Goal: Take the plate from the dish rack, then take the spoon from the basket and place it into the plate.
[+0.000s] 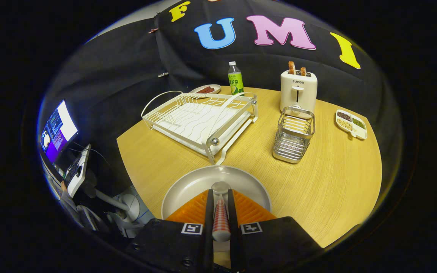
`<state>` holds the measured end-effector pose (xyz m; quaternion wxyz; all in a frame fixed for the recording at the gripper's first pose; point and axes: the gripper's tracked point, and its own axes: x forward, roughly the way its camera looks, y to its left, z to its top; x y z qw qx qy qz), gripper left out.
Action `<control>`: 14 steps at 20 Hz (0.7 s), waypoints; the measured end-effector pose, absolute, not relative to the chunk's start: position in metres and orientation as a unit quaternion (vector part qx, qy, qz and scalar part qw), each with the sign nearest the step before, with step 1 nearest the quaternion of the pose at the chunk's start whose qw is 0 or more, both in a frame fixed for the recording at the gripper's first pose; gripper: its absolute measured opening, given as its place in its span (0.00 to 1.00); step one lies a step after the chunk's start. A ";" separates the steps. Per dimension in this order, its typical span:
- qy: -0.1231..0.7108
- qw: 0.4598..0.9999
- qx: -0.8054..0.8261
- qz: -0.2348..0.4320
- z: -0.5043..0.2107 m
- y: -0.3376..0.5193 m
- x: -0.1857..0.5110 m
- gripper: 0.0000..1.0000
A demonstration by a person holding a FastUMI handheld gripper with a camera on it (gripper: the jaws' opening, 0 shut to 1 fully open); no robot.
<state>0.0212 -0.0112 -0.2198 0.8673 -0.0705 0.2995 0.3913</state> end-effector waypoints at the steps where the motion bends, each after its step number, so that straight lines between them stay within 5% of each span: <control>1: 0.299 0.868 -0.068 0.390 -0.219 -0.011 0.022 0.21; 7: 0.304 0.883 -0.040 0.356 -0.211 -0.012 0.038 0.27; 8: 0.305 0.886 -0.022 0.348 -0.204 -0.011 0.040 0.39; 11: 0.287 0.907 -0.002 0.310 -0.179 -0.019 0.054 1.00; 14: 0.256 0.928 -0.001 0.269 -0.145 -0.030 0.063 0.98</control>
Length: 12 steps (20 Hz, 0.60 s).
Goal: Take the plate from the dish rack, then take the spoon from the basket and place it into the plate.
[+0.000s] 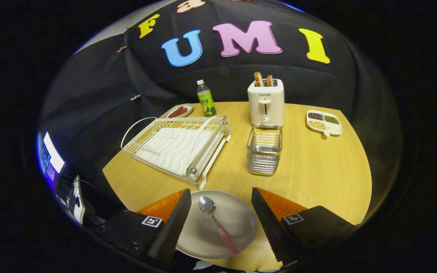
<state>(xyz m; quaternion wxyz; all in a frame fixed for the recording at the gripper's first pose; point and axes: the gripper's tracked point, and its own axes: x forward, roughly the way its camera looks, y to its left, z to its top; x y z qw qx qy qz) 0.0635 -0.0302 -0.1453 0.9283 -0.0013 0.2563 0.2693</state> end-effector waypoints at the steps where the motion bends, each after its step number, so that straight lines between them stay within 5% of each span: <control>1: 0.245 0.936 0.000 0.252 -0.131 -0.036 0.064 0.98; 12: 0.068 0.993 0.056 0.074 0.015 -0.066 0.042 0.98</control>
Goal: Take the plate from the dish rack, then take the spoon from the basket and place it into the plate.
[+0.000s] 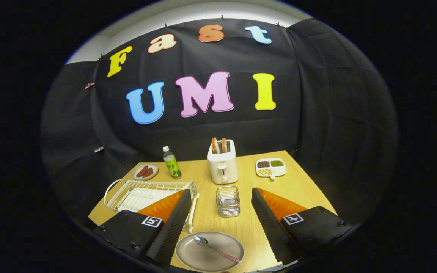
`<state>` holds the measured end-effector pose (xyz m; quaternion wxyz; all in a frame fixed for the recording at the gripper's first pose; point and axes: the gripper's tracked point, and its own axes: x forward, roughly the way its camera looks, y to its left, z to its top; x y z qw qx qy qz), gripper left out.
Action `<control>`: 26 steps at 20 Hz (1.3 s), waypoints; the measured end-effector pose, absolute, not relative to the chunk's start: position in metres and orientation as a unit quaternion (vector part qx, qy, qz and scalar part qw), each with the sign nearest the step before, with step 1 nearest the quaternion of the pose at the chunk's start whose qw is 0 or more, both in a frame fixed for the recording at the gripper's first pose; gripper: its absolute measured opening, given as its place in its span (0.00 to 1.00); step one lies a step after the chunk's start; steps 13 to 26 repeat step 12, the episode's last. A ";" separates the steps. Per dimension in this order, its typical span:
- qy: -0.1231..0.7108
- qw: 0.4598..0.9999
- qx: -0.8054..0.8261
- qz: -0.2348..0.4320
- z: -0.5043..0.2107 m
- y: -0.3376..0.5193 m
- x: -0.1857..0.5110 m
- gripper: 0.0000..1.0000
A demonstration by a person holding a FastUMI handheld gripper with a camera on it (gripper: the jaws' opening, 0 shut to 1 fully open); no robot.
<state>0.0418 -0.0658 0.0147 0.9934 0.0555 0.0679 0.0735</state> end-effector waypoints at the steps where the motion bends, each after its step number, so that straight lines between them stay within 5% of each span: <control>1: 0.054 0.995 0.058 0.061 0.023 -0.070 0.034 0.98; 10: -0.016 0.997 0.070 0.004 0.078 -0.086 -0.002 0.98; 26: -0.020 0.997 0.075 0.000 0.081 -0.087 -0.008 0.98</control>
